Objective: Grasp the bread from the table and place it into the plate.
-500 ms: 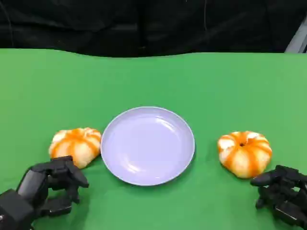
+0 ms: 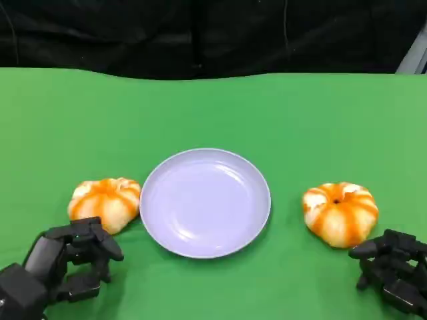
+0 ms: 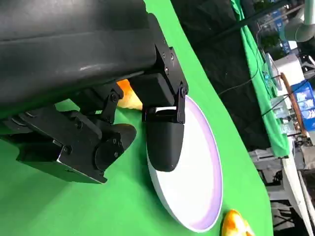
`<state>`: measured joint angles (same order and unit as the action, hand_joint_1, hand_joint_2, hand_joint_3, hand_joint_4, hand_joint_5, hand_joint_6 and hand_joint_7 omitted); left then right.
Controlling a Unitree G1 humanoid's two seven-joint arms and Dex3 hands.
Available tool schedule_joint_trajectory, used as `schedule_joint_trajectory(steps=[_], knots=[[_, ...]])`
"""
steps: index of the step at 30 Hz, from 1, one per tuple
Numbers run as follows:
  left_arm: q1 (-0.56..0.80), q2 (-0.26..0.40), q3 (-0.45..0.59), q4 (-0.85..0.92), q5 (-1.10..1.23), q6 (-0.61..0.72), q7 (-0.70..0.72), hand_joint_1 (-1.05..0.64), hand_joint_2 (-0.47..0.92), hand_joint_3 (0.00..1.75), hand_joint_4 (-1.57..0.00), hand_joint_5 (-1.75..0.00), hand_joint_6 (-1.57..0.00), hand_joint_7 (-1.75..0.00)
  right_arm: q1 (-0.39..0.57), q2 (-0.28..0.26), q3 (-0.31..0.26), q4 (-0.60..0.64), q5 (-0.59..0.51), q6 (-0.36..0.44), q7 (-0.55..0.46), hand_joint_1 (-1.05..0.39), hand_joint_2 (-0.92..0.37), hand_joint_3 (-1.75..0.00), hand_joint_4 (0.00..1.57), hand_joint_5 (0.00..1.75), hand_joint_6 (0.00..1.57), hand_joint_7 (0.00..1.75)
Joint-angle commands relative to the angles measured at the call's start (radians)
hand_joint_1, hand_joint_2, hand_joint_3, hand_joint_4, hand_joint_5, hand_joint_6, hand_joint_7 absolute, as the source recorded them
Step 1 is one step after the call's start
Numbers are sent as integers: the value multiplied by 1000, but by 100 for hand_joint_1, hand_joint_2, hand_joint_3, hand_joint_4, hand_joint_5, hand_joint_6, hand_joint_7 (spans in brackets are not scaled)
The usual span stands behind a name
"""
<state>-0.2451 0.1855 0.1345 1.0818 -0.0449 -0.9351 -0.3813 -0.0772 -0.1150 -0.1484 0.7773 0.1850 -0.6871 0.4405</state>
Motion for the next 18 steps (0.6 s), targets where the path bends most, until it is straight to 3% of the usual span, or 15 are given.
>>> schedule_joint_trajectory(steps=[1,6,8,14,16,18], knots=[[5,12,7,8,-8,-6,11,12,70,95,-87,-161,-92,-125,-5,-18,-14,5,11,-3,5,8,-92,-44,69,146,86,84],[-8,1,21,16,-21,-11,26,11,73,88,-88,-155,-93,-114,-11,-21,-15,11,5,-11,-2,6,-92,-42,70,146,86,84],[-12,-3,28,21,-30,-22,19,5,74,77,-81,-143,-93,-96,-11,-20,-15,10,6,-7,-4,6,-92,-41,70,145,86,84],[-15,-13,42,21,-62,-38,-5,4,76,73,-80,-140,-94,-89,-11,-19,-14,12,6,-10,-4,7,-92,-41,70,145,87,84],[-15,-25,56,15,-99,-52,-33,-5,85,43,-76,-109,-94,-54,-12,-18,-13,14,6,-13,-4,7,-92,-41,70,145,87,83],[-16,-28,61,17,-113,-57,-47,-7,91,31,-75,-101,-98,-39,-12,-17,-13,15,6,-14,-3,7,-92,-41,70,145,86,83]])
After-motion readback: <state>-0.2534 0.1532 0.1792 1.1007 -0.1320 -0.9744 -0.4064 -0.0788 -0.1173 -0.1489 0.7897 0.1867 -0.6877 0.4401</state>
